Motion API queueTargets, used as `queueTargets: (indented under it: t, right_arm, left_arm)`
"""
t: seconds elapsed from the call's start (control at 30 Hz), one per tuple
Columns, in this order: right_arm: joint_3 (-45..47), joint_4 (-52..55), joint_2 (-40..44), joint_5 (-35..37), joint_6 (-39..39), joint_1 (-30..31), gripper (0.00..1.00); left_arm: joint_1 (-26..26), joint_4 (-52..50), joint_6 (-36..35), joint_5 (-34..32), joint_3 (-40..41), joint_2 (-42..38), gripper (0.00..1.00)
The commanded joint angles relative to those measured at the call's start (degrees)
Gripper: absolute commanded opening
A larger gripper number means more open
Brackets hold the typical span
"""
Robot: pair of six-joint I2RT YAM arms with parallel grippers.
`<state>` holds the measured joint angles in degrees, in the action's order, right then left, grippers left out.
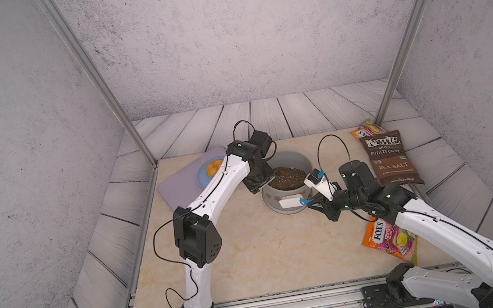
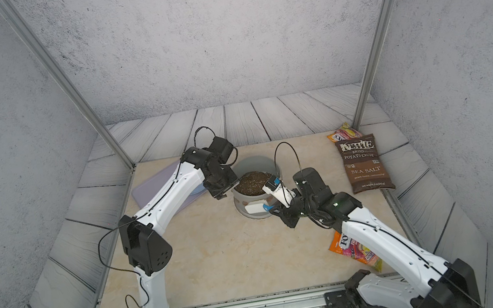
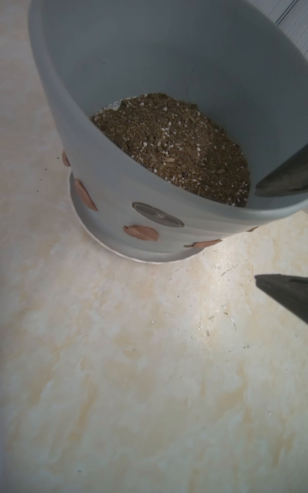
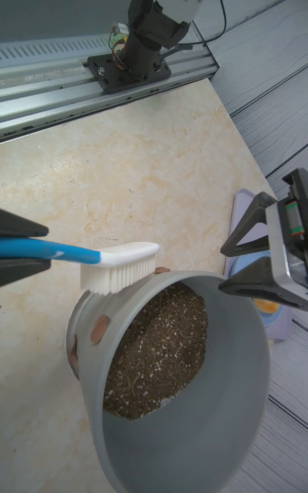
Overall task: Scrub the dried mud off the ceramic pot
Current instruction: Brush off the soil from the pot, then rotate the pot on the tray.
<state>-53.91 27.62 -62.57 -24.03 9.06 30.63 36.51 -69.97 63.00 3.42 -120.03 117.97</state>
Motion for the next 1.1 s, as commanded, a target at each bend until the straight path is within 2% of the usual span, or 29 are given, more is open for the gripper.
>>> queueTargets:
  t: [0.0, 0.17, 0.3, 0.53, 0.77, 0.9, 1.07]
  right_arm:
    - [-2.83, -2.44, -1.11, 1.28, 2.91, 0.20, 0.00]
    - [-4.19, -3.26, -2.77, 2.54, 5.25, 0.09, 0.00]
    - [-4.72, -4.27, -3.81, 3.12, 5.87, 0.08, 0.00]
    - [-2.35, -11.36, -3.79, 5.02, 4.62, 0.15, 0.00]
    - [1.28, -16.47, -2.92, 9.27, 1.33, 1.14, 0.00]
    - [3.20, -18.43, -3.68, 16.04, 0.72, 4.65, 0.00]
    - [5.07, -22.46, -4.69, 22.93, -1.60, 5.92, 0.00]
  left_arm:
    - [0.23, -4.38, 1.63, -0.41, -3.57, 2.17, 0.46]
    - [0.14, -5.75, 3.85, 0.45, -5.13, 4.66, 0.34]
    - [0.23, -6.15, 4.78, 1.22, -6.45, 5.83, 0.28]
    - [0.16, -8.26, 5.86, 2.91, -8.15, 7.71, 0.19]
    - [0.23, -8.83, 7.56, 3.89, -8.17, 8.09, 0.02]
    - [0.22, -9.43, 8.01, 4.15, -9.49, 8.43, 0.00]
    - [0.22, -11.21, 7.13, 3.41, -10.63, 9.05, 0.00]
